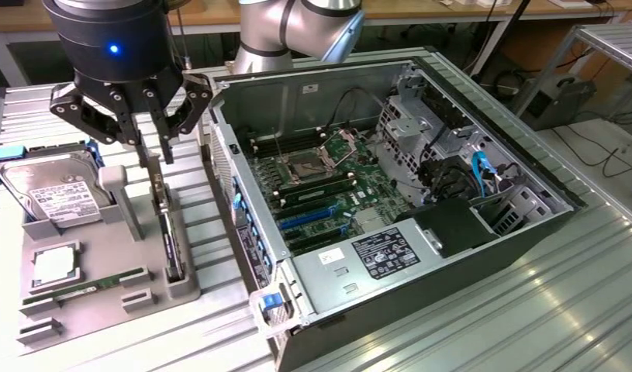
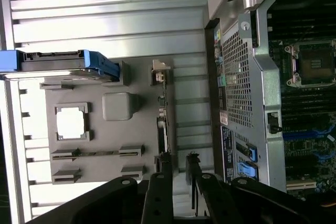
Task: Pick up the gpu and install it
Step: 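Pick up the gpu and move the gpu toward the slot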
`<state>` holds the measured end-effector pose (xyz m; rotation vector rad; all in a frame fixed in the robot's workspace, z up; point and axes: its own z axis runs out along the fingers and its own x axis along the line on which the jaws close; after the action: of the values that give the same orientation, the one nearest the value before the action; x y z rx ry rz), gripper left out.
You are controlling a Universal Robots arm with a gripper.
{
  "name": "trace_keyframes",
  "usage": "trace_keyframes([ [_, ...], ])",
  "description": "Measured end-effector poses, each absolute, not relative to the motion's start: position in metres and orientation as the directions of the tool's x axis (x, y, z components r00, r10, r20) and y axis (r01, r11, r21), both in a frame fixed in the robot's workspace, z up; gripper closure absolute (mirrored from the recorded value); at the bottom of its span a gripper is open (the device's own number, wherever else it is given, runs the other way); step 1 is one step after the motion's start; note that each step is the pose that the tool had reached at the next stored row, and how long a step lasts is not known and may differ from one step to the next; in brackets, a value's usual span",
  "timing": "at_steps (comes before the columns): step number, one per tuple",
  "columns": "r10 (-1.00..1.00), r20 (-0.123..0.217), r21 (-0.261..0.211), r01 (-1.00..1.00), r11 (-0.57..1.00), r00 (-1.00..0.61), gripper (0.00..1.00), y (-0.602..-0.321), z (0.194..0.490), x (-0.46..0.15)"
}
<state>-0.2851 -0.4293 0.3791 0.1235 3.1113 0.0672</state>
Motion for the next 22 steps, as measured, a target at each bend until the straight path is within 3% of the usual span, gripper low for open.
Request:
trace_keyframes([
  [4, 0.080, -0.025, 0.045, 0.079, 0.996, -0.996, 0.58, -0.429, 0.379, -0.285],
  [22, 0.081, -0.025, 0.045, 0.080, 0.996, -0.996, 0.58, -0.429, 0.341, -0.297],
])
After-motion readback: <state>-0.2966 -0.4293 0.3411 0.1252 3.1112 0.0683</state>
